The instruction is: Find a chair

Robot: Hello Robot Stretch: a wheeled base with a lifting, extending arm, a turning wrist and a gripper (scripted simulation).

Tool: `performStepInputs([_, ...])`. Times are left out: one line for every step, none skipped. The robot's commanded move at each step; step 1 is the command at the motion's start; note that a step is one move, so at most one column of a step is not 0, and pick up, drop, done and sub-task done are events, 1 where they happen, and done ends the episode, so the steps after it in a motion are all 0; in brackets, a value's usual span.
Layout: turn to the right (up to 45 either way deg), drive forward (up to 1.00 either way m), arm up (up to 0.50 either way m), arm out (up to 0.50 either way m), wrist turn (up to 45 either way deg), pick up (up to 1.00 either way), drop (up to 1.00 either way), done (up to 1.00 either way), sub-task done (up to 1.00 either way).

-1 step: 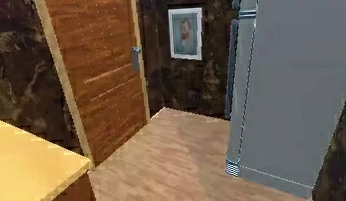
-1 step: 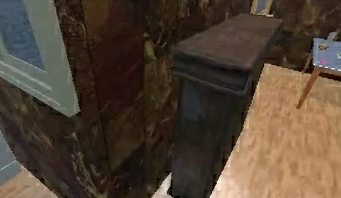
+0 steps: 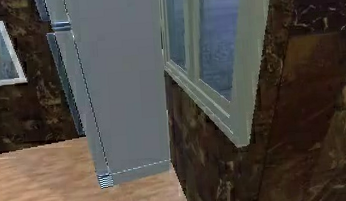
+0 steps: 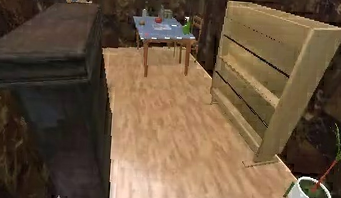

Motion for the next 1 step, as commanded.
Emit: performStepInputs([45.0, 0.00, 0.00, 0.00, 0.0, 0.00, 0.00, 0.00, 0.00])
